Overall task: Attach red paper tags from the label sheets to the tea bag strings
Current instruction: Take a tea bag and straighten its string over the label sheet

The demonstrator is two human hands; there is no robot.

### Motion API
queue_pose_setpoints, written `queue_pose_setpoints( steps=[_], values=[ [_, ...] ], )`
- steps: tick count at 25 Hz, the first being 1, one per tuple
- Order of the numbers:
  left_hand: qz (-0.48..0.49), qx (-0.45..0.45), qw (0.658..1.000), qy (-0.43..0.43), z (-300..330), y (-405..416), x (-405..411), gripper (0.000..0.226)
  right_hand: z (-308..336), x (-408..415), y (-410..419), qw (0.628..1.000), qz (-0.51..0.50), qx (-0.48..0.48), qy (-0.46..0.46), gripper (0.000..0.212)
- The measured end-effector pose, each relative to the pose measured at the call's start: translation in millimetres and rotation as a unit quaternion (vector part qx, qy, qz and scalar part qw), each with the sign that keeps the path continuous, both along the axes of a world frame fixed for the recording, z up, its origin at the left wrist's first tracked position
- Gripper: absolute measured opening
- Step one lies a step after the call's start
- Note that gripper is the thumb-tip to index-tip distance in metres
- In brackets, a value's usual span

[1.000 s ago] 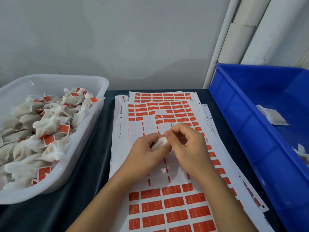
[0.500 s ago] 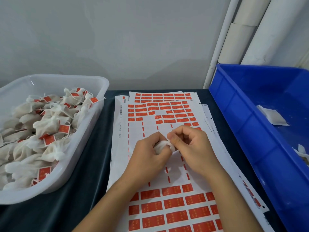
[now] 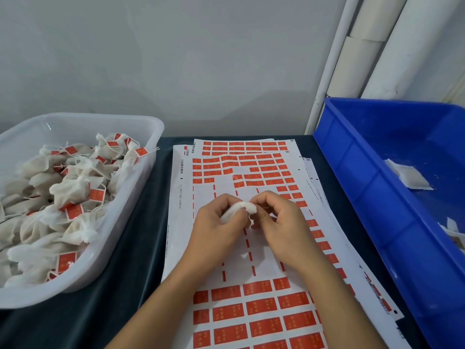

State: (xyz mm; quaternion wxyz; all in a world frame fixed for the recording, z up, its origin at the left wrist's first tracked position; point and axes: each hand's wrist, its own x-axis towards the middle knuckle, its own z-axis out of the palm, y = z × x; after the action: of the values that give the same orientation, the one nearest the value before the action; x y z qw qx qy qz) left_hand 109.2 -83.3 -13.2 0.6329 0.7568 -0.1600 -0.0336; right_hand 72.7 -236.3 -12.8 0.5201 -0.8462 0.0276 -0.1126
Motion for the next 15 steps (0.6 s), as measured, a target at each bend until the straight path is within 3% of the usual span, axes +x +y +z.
queue_pose_setpoints(
  steps=[7, 15],
  values=[
    [0.046, 0.003, 0.999, 0.014, -2.8, 0.1, 2.1, 0.005, -5.5, 2.6, 3.1, 0.997, -0.015, -0.069, -0.043, 0.008],
    [0.045, 0.002, 0.999, 0.029, -0.5, -0.9, 1.8, 0.013, -6.6, 2.4, 3.5, 0.996, -0.017, -0.090, -0.016, 0.006]
  ],
)
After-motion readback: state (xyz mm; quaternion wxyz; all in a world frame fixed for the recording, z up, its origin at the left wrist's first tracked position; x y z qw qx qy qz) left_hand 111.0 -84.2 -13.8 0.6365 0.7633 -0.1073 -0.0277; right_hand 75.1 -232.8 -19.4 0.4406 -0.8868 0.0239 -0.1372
